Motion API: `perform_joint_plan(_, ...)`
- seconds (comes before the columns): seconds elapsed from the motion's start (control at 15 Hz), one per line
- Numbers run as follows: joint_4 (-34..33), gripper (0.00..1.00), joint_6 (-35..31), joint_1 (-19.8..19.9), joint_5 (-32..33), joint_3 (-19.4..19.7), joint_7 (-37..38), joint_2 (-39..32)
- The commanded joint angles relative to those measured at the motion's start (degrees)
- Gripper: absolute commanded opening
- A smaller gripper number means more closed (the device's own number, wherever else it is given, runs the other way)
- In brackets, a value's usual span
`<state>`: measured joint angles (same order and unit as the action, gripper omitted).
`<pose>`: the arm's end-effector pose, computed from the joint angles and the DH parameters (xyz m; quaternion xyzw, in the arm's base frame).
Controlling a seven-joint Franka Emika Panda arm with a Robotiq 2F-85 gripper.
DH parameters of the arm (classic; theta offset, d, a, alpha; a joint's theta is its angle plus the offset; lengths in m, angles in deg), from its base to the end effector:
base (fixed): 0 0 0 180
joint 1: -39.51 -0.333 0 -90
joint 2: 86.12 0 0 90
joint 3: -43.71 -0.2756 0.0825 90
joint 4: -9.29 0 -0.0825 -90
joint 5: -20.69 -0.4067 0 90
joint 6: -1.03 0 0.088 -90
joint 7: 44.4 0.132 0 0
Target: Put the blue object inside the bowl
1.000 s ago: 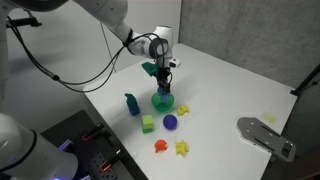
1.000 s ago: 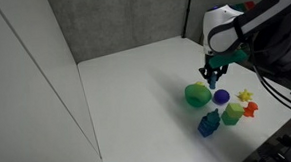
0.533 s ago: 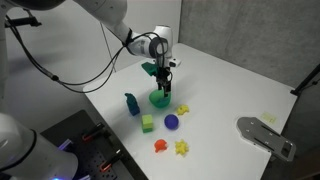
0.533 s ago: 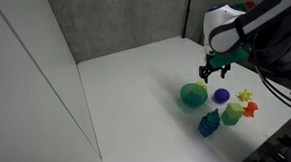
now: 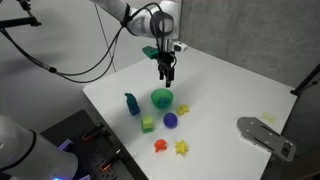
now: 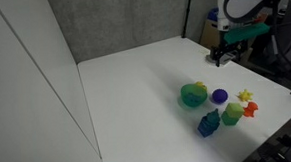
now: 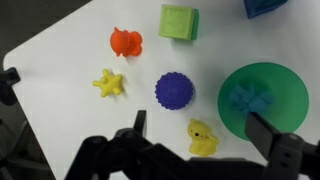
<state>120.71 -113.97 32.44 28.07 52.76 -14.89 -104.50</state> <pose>0.5820 -0.0315 0.2248 0.9605 -0.2343 -0.1046 0.1074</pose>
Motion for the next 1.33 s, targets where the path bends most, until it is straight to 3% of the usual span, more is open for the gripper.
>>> perform_joint_plan(0.0, 0.2, 1.0, 7.14, 3.57, -1.69, -1.73, -5.6, 7.86)
perform_joint_plan(0.53, 5.45, 1.0, 12.86, 8.22, -6.21, -3.06, -21.18, 26.19)
perform_joint_plan(1.0, 14.24, 1.0, 11.37, 8.73, -6.43, -3.96, -25.15, 43.87)
perform_joint_plan(1.27, 16.09, 1.0, 12.62, 8.69, -6.89, -4.03, -26.55, 49.82)
